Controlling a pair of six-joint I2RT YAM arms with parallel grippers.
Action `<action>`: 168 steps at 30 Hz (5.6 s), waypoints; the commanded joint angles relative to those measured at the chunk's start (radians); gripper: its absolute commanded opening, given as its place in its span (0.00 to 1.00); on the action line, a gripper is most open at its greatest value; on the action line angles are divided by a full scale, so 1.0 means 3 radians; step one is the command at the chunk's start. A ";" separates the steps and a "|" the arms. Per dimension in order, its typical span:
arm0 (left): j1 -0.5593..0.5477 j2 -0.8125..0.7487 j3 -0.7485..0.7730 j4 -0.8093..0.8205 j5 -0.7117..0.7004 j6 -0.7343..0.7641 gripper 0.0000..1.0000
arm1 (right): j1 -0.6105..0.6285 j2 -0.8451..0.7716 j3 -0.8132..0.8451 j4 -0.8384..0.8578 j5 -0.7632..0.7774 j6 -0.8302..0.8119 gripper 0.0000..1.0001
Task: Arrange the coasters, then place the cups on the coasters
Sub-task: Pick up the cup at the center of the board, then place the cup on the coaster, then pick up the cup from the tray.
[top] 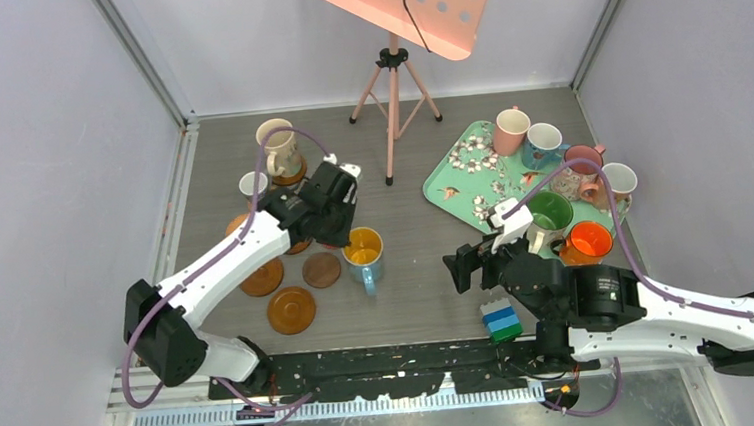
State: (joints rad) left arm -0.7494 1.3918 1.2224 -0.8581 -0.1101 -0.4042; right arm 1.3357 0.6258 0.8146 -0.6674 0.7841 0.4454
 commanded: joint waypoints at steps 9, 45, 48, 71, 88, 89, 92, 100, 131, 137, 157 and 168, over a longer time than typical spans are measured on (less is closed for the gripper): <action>0.0936 0.0232 0.0777 0.0148 0.0175 0.0478 0.00 | 0.0006 -0.0113 -0.0025 0.0029 0.0101 0.0181 0.95; 0.1807 0.1288 0.1602 0.0197 0.0516 0.0714 0.00 | 0.0006 0.0127 0.0194 -0.0072 0.0216 0.0198 0.95; 0.1818 0.1334 0.1648 0.0193 0.0530 0.0714 0.00 | 0.0007 0.0161 0.0216 -0.0072 0.0234 0.0177 0.95; 0.1902 0.1561 0.1825 0.0173 0.0527 0.0727 0.00 | 0.0006 0.0201 0.0235 -0.0070 0.0321 0.0133 0.95; 0.1922 0.1626 0.1846 0.0207 0.0570 0.0718 0.00 | 0.0005 0.0226 0.0230 -0.0068 0.0352 0.0106 0.95; 0.1924 0.1631 0.1845 0.0202 0.0572 0.0718 0.00 | 0.0005 0.0232 0.0232 -0.0068 0.0352 0.0106 0.95; 0.1925 0.1652 0.1850 0.0202 0.0564 0.0713 0.00 | 0.0006 0.0241 0.0239 -0.0066 0.0352 0.0098 0.95; 0.1925 0.1698 0.1853 0.0199 0.0529 0.0713 0.00 | 0.0005 0.0230 0.0245 -0.0070 0.0342 0.0097 0.95; 0.1870 0.0185 0.1271 -0.0067 0.1429 0.0521 0.99 | -0.1295 0.0501 0.0319 -0.0467 -0.0254 0.0451 0.95; 0.1743 -0.0520 0.0626 0.0030 0.1569 0.0519 0.99 | -0.2150 0.0763 0.0484 -0.0714 -0.0508 0.0235 0.95; 0.1583 -0.2319 -0.1160 0.0507 0.0804 0.0678 1.00 | -0.3772 0.1970 0.0420 0.0184 -0.1397 -0.0619 0.60; 0.1542 -0.2393 -0.1191 0.0467 0.0723 0.0688 0.99 | -0.4058 0.2286 0.0349 0.0400 -0.1499 -0.0888 0.33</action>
State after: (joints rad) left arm -0.2817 0.6899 0.8650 -0.7612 0.1364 -0.2192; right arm 0.1280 1.3106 0.9012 -0.5980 0.3492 0.2298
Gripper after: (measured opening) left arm 0.994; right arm 0.388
